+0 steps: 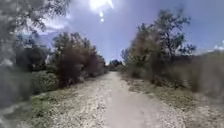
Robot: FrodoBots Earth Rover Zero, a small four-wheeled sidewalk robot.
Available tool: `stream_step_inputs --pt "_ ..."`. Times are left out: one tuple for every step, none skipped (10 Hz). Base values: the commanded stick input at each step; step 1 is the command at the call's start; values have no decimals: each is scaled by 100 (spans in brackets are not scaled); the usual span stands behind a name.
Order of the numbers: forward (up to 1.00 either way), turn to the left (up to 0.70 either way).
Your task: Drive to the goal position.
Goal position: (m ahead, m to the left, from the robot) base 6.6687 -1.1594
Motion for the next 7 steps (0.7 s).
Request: stream_step_inputs --pt "70 0" --pt "70 0" --pt "70 0" --pt "70 0" --pt "70 0" --pt "70 0" --pt "70 0"
